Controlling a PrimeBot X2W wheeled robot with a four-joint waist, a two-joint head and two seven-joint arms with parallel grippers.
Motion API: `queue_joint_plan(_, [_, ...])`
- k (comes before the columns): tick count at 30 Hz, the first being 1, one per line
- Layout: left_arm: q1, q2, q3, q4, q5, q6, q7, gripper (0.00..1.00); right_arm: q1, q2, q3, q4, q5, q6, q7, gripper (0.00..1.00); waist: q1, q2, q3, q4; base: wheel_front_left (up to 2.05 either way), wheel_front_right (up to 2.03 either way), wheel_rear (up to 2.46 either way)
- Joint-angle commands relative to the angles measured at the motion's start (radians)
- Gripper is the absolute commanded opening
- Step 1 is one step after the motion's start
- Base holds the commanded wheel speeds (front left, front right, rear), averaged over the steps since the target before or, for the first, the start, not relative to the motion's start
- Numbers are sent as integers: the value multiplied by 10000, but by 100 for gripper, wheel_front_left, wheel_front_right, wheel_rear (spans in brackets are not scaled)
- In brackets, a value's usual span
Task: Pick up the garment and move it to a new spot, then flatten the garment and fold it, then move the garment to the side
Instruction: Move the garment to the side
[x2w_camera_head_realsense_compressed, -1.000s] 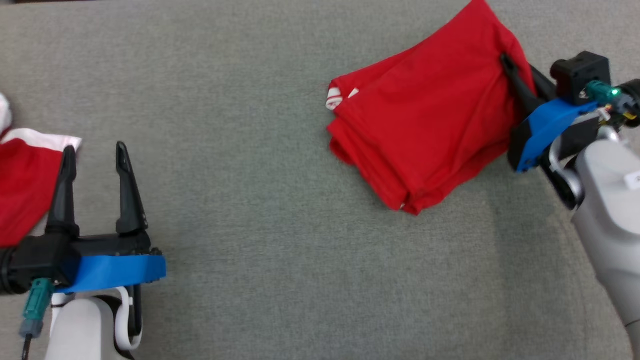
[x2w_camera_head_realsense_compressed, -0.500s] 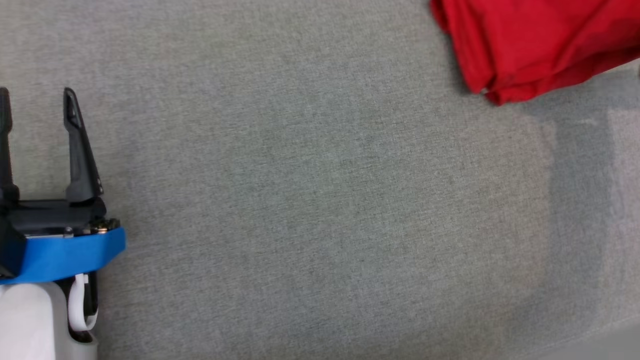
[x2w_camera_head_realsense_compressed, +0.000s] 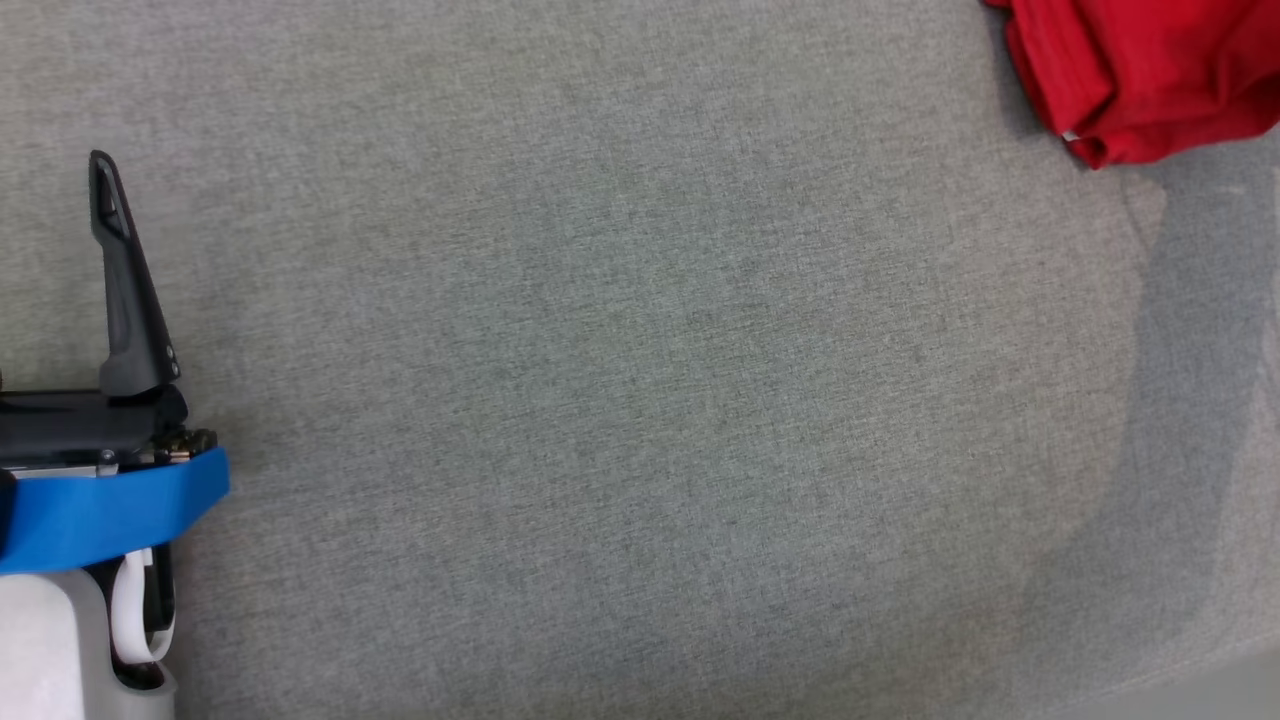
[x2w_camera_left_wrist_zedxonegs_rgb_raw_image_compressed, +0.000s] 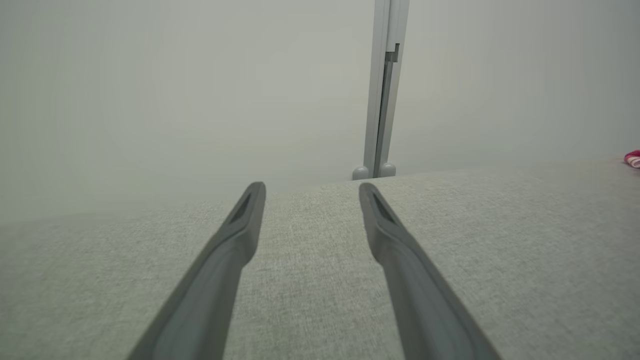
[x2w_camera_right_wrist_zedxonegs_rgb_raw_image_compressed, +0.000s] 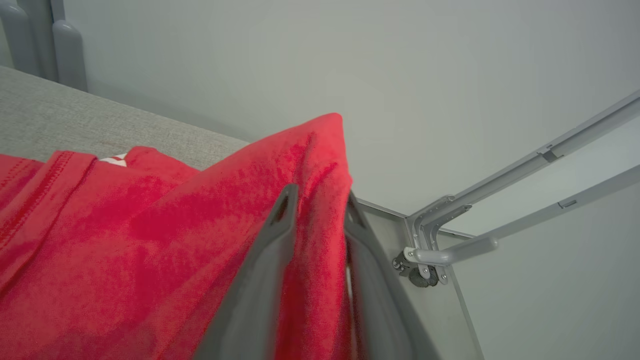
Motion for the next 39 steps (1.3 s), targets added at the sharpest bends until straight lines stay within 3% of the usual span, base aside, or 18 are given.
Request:
queue_joint_plan(1, [5,-14,-12,24,-18,22,-57,100,-173,3,-23,130,-134,1,-136,100,-1,-3,-55,54,0,0,0])
queue_joint_plan(6, [222,-141,-54,483,-164,91,-281,100,-214,250,-386,680,-653,3,-804,100,-1,-3,-604,234,0,0,0])
queue_joint_plan(12, [735,-401,-29,1202,-370,196,-552,100,656,992,-758,331,-635,3,-1349,100,-1,-3,-1683,595,0,0,0])
queue_joint_plan(24, [1943,-857,55,2623,-727,273,-826,100,4393,2896,-601,-3091,-430,3,-1432,100,-1,-3,-3831,1469,0,0,0])
queue_joint_plan(30, [2354,-1020,-70,3195,-770,214,-865,100,6685,3542,-1051,-4162,-182,3,-1427,100,-1,-3,-4690,1987,0,0,0])
queue_joint_plan(39, [2830,-1102,-181,3777,-737,80,-876,100,9601,4478,-2108,-5453,-323,3,-1427,100,-1,-3,-5525,2211,0,0,0])
